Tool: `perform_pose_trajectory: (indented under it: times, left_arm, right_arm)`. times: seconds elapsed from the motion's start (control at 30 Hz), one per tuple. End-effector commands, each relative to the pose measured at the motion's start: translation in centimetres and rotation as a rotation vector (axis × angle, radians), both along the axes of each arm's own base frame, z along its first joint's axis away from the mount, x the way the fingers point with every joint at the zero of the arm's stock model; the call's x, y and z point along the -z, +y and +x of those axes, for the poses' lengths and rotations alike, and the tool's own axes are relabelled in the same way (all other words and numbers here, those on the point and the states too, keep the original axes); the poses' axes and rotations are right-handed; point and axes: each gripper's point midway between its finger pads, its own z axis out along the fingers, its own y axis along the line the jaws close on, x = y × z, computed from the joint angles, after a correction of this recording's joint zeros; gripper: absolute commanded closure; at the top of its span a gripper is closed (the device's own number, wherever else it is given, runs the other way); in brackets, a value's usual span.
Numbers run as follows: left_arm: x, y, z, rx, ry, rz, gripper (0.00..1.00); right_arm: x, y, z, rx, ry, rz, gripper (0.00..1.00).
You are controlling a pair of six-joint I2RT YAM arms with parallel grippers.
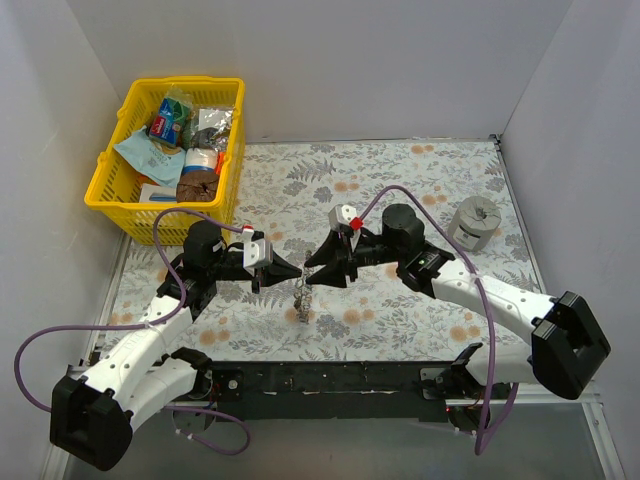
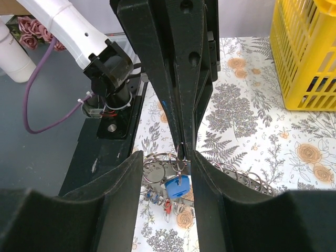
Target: Put the keys on the keyring
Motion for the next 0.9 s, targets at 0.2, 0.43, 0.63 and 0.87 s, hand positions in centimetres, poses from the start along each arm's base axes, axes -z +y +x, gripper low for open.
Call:
perform_pose_trajectory:
  times: [0.2, 0.43, 0.63, 0.87]
  left_arm:
    - [-1.4, 0.0, -0.4, 0.021, -0.056, -0.036, 1.00]
    - [-1.4, 0.0, -0.4, 0.020, -0.055, -0.037, 1.00]
    - [-1.3, 0.0, -0.4, 0.023, -0.051, -0.037, 1.00]
    - [-1.4, 0.1, -0.3, 0.011, -0.058, -0.037, 1.00]
  right_arm:
    - [1.4, 0.7, 0.5, 0.017, 0.013, -0.008, 0.55]
    - [1.3, 0.8, 1.0, 0.050, 0.019, -0.003, 0.67]
    - [0.3, 0.9, 1.5, 0.087, 0.026, 0.024, 0.78]
    - [0.8, 1.0, 2.0, 0.110, 0.048, -0.009, 0.99]
